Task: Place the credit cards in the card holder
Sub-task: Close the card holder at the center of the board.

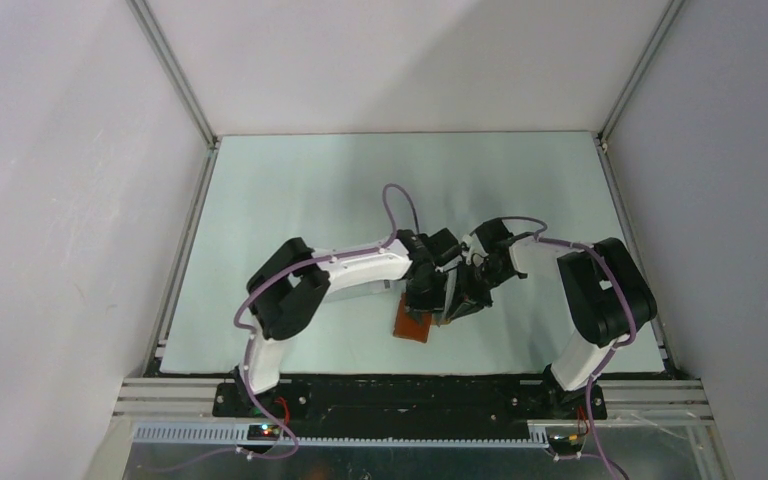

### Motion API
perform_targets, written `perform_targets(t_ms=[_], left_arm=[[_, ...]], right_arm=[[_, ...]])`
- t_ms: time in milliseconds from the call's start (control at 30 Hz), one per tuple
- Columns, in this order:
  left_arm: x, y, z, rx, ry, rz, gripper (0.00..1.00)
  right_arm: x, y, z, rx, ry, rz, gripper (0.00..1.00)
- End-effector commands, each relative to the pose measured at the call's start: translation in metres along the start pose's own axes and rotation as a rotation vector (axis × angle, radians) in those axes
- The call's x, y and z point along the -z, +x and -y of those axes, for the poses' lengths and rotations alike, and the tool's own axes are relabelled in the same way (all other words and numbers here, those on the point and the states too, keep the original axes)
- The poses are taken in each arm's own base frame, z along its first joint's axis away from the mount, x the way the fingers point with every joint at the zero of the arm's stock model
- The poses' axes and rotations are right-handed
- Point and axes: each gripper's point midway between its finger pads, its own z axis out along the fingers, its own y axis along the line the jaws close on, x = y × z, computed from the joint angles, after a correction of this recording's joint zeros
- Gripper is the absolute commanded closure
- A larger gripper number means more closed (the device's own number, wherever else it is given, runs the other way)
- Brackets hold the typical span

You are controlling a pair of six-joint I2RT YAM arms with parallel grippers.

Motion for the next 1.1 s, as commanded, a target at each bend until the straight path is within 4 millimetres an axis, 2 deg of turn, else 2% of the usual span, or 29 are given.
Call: perform_targets(t_ms=[0,100,133,167,333,467,533,633,767,867,1067], left_arm=[[0.028,-0.019,0.026,0.027,0.190,0.119,0.51],[0.053,-0.027,0.029,0.045,0.271,0.199,0.50],[0.054,-0.029,0.023,0.058,0.275,0.212,0.50],[0.064,-0.030,0.022,0.062,0.294,0.233,0.49],[0.074,-0.030,-0.010,0.114,0.283,0.275,0.51],[0.064,-0.022,-0.035,0.133,0.244,0.265,0.59],[0.059,-0.019,-0.041,0.137,0.235,0.258,0.68],[0.053,-0.017,-0.040,0.135,0.240,0.240,0.84],[0.047,-0.016,-0.041,0.133,0.233,0.229,0.95],[0.040,-0.016,-0.040,0.132,0.223,0.212,1.00],[0.017,-0.011,-0.043,0.131,0.171,0.171,1.00]], right_arm=[[0.002,-0.006,-0.015,0.017,-0.067,0.010,0.92],[0.006,-0.007,-0.023,0.022,-0.100,0.013,0.93],[0.007,-0.007,-0.025,0.024,-0.108,0.017,0.94],[0.008,-0.007,-0.028,0.027,-0.119,0.017,0.94],[0.012,-0.009,-0.034,0.027,-0.141,0.023,0.94],[0.013,-0.010,-0.036,0.031,-0.142,0.022,0.94],[0.013,-0.011,-0.036,0.030,-0.142,0.023,0.94],[0.012,-0.011,-0.037,0.029,-0.143,0.019,0.94],[0.012,-0.011,-0.038,0.027,-0.150,0.014,0.94],[0.012,-0.011,-0.041,0.029,-0.158,0.009,0.94],[0.012,-0.011,-0.048,0.028,-0.178,0.003,0.95]])
